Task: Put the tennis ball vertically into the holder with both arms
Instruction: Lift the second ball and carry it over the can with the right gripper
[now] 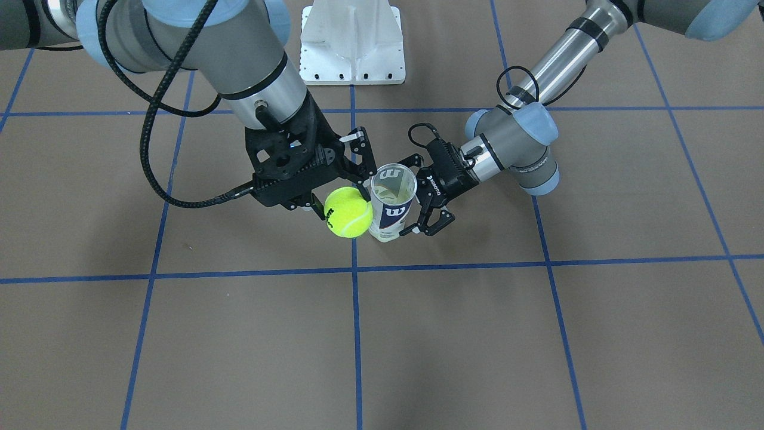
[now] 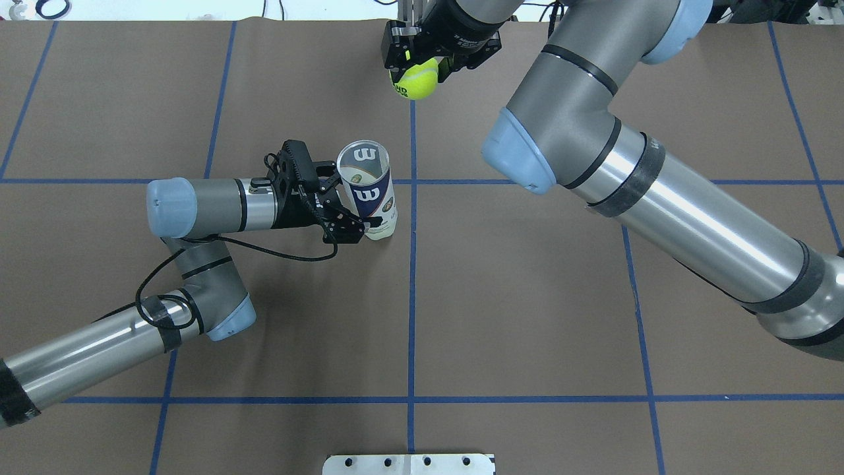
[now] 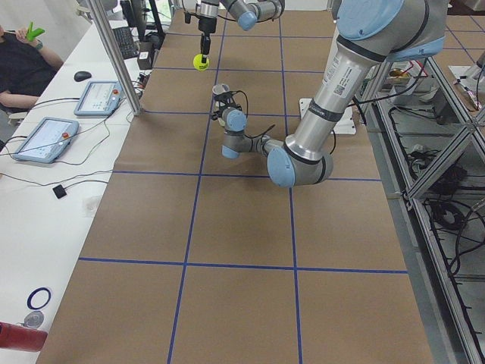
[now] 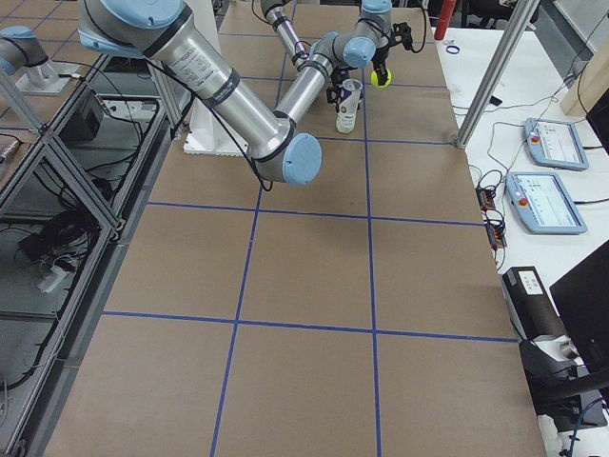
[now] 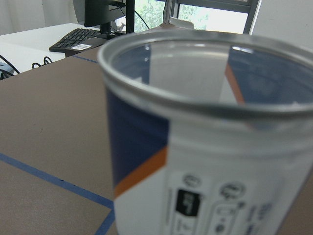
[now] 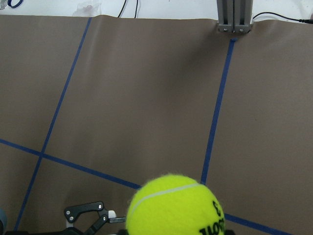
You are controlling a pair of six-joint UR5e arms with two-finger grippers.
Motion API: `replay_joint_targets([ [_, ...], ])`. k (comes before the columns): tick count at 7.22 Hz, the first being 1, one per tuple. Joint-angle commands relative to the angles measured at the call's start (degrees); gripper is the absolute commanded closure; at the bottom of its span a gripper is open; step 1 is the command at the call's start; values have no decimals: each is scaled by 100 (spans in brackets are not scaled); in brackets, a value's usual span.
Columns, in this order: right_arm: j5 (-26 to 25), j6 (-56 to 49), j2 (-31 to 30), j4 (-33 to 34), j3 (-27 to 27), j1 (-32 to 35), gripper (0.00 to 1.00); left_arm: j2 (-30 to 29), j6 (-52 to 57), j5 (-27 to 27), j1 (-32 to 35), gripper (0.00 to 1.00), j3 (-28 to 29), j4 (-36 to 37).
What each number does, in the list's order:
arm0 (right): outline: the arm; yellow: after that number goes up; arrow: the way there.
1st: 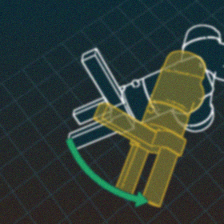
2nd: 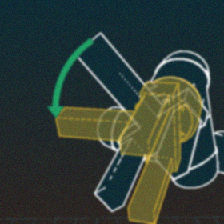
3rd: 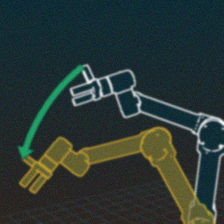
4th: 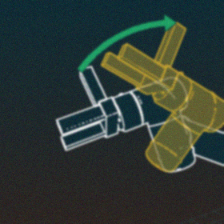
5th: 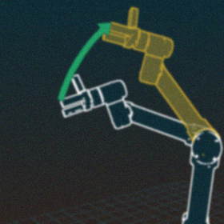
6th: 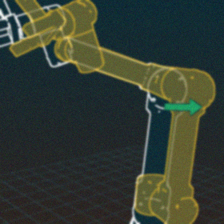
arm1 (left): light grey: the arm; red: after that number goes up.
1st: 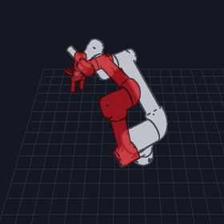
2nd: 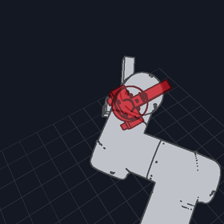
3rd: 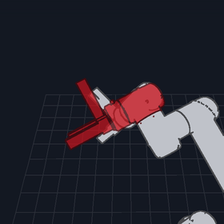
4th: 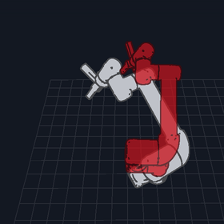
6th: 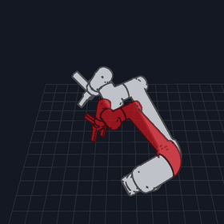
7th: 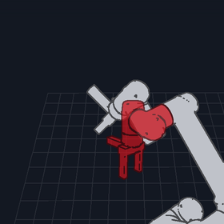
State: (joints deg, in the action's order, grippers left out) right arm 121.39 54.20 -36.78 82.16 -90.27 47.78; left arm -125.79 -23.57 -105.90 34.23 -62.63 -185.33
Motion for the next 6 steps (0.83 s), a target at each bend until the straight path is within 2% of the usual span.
replay_joint_targets([
  [1, -28, 29, 48, 90, -70, -84, 100, 2, -7, 0, -12, 1, -3, -12],
  [4, -89, 152, 48, 90, -149, -321, 100, 11, -7, 0, -12, 1, -3, -12],
  [6, -475, 152, 57, 90, -149, -724, 100, 19, -7, 0, -12, 1, -3, -12],
])
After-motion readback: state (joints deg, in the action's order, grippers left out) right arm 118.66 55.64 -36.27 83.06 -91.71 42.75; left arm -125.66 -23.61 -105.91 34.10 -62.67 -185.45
